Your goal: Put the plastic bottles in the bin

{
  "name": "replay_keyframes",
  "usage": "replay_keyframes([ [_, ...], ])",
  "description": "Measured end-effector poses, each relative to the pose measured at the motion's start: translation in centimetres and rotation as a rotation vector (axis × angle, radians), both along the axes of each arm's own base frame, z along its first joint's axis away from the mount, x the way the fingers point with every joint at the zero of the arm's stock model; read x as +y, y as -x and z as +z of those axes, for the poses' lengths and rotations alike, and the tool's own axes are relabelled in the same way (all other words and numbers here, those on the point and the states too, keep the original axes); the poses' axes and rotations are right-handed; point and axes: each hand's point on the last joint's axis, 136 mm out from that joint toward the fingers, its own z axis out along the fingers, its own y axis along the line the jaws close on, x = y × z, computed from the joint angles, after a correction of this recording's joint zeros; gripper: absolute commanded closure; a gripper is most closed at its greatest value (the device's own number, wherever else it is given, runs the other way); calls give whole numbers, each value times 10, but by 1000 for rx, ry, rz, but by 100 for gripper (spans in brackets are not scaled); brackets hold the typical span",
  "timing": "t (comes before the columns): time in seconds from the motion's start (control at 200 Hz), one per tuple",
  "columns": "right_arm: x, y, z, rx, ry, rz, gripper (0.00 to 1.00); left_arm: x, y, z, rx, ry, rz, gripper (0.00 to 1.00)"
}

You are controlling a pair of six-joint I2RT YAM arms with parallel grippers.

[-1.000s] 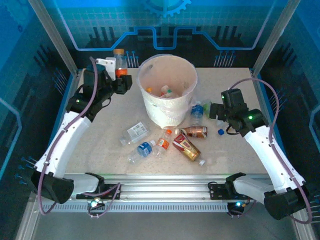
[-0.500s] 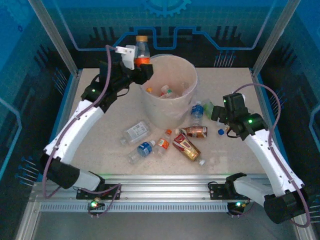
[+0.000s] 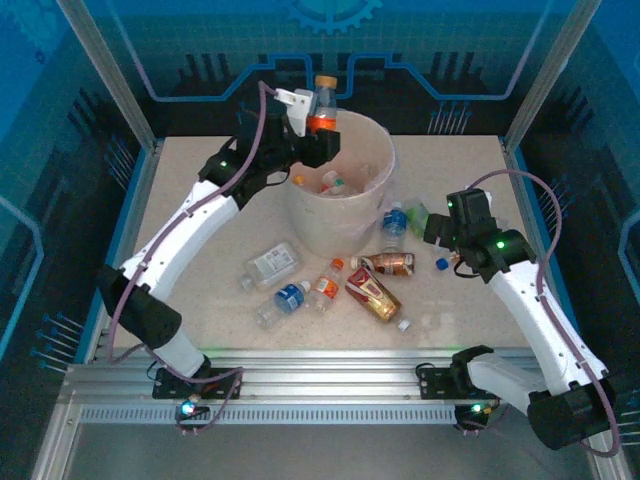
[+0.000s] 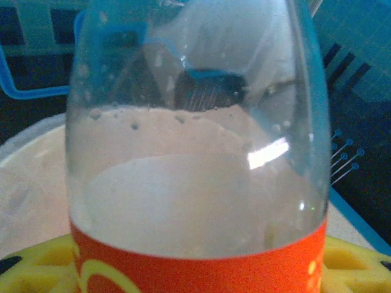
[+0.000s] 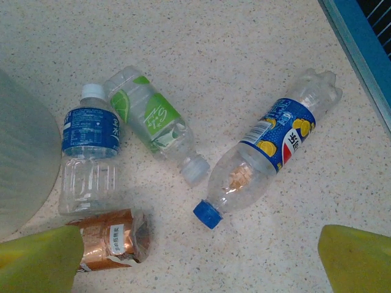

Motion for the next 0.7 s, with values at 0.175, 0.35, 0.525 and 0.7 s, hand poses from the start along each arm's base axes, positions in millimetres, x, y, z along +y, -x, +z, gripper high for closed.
replay_keyframes([
  [0.175,-1,0,-1,2,-6,-6,0,-19,-2,-21,46,-47,-36,54],
  [0.35,0,1,-3,7,-7,-5,0,-33,-9,-47,100,-99,-61,53],
  [0.525,0,1,-4,9,-7,-4,0,-41,-16,-75,152,-148,-74,52],
  [0.7,0,1,-4,10,-7,-4,0,-44,-23,-95,188,-194,-74,50],
])
